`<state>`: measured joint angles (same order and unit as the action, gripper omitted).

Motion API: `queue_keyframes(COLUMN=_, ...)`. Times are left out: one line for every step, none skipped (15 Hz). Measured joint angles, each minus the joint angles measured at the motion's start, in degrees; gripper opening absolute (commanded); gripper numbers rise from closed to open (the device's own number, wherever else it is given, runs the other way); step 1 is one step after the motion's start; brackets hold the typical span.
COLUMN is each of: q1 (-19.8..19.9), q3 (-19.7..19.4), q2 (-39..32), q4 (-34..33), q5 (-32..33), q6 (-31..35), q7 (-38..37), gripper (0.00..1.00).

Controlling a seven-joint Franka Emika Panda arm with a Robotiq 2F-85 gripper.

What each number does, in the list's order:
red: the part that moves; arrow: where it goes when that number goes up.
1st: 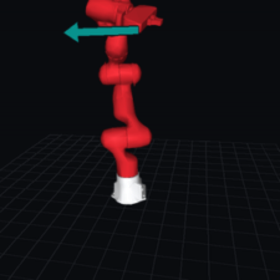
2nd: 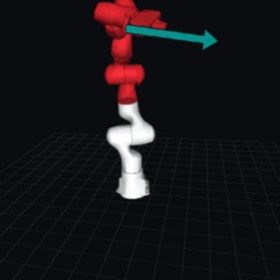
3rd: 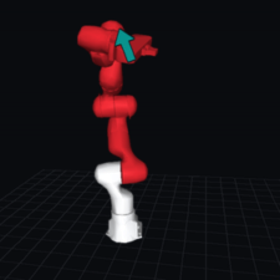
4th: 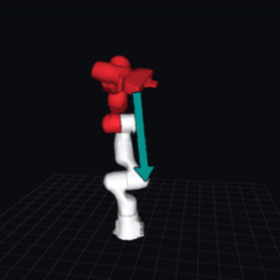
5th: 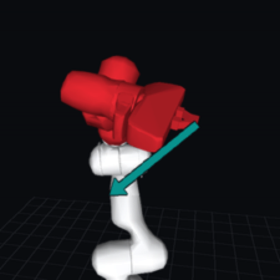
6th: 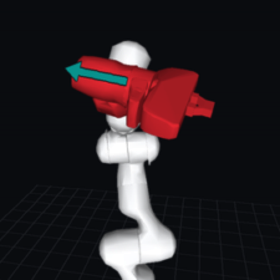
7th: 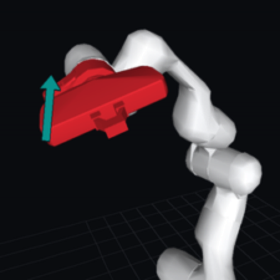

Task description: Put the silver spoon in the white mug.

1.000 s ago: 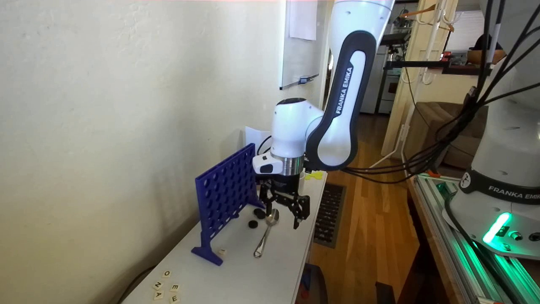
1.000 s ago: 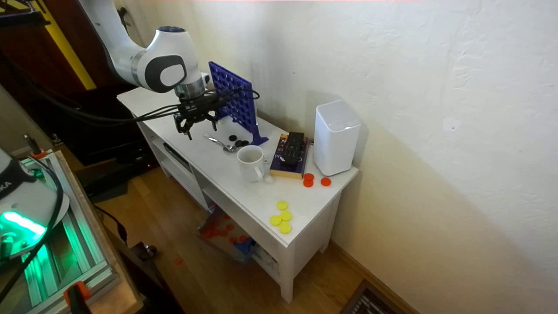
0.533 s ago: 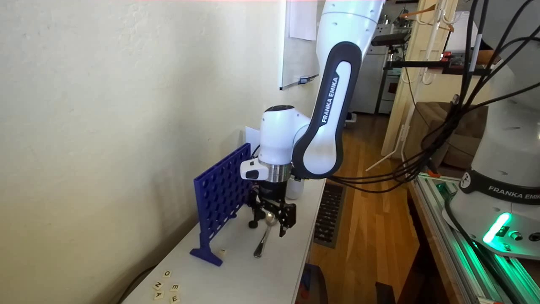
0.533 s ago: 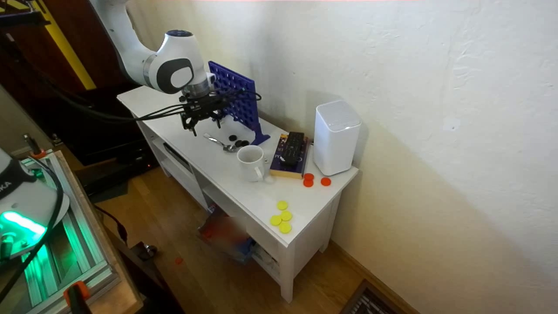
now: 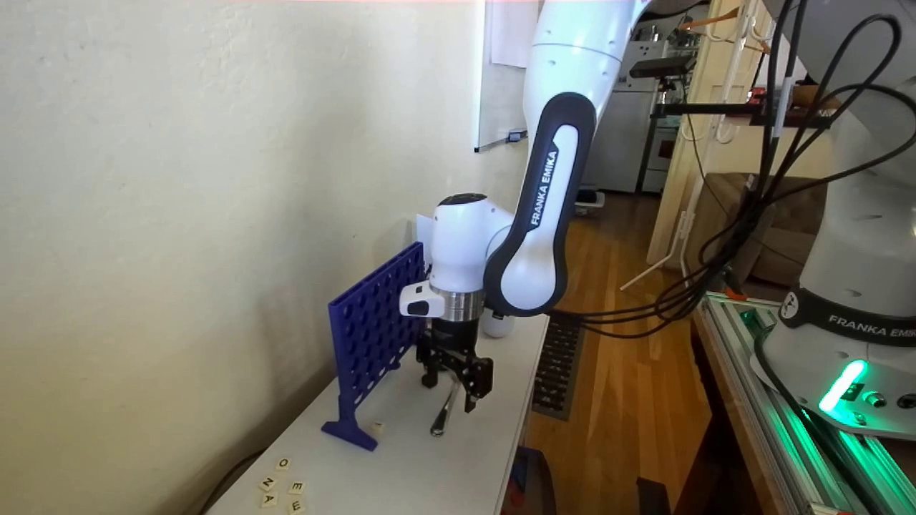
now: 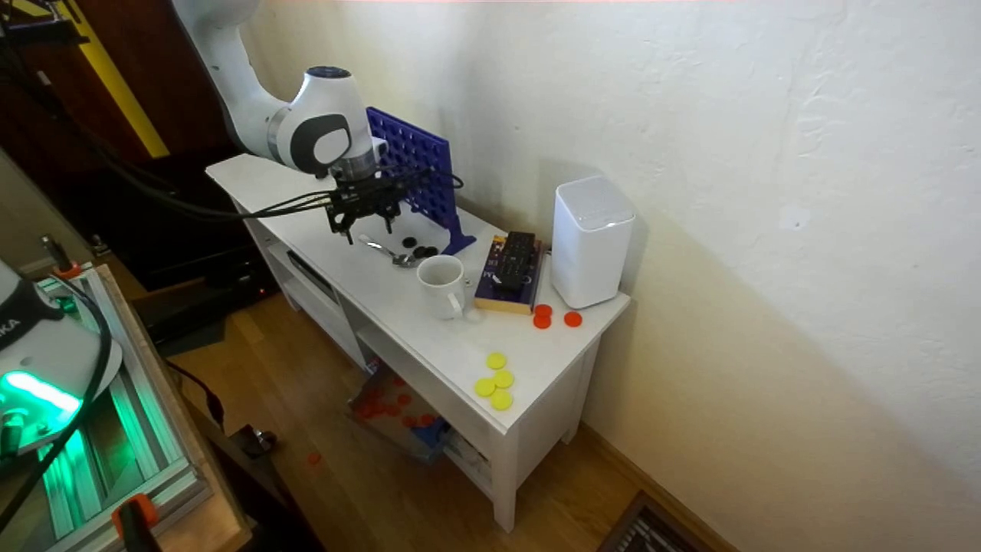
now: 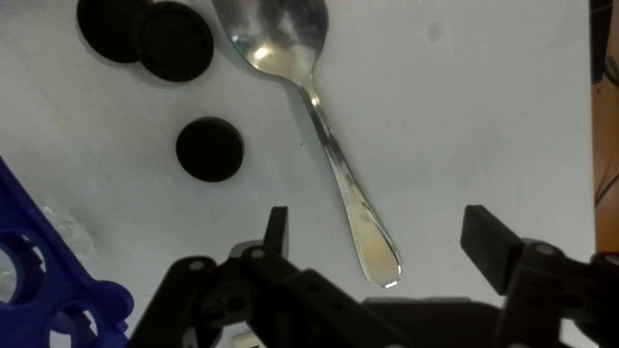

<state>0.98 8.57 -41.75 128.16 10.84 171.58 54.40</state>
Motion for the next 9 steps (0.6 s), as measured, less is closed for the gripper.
queue_keyframes(q1=0.0, q3=-0.1, q2=-0.4, q4=-0.3, q5=0.2, q6=-0.1, q7=-0.2, gripper=0.85)
queue_keyframes(q1=0.0, q3=-0.2, q2=-0.7, q4=-0.6, q5=0.4, q6=-0.2, q7=-0.2, gripper=0.82)
queue_keyframes(q1=0.0, q3=-0.3, q2=-1.1, q4=-0.9, q5=0.6, q6=-0.4, q7=-0.2, gripper=0.74)
queue_keyframes(q1=0.0, q3=-0.3, q2=-1.4, q4=-1.2, q5=0.7, q6=-0.6, q7=-0.2, gripper=0.77)
queue_keyframes(q1=0.1, q3=-0.4, q2=-1.6, q4=-1.4, q5=0.9, q6=-0.8, q7=-0.2, gripper=0.74)
queue_keyframes(q1=0.1, q3=-0.4, q2=-1.8, q4=-1.5, q5=1.1, q6=-1.0, q7=-0.2, gripper=0.68)
queue_keyframes(q1=0.1, q3=-0.4, q2=-1.9, q4=-1.7, q5=1.3, q6=-1.2, q7=-0.2, gripper=0.69)
queue_keyframes(q1=0.1, q3=-0.5, q2=-2.1, q4=-1.8, q5=1.5, q6=-1.3, q7=-0.2, gripper=0.61)
queue_keyframes(q1=0.2, q3=-0.5, q2=-2.2, q4=-1.9, q5=1.7, q6=-1.4, q7=-0.2, gripper=0.63)
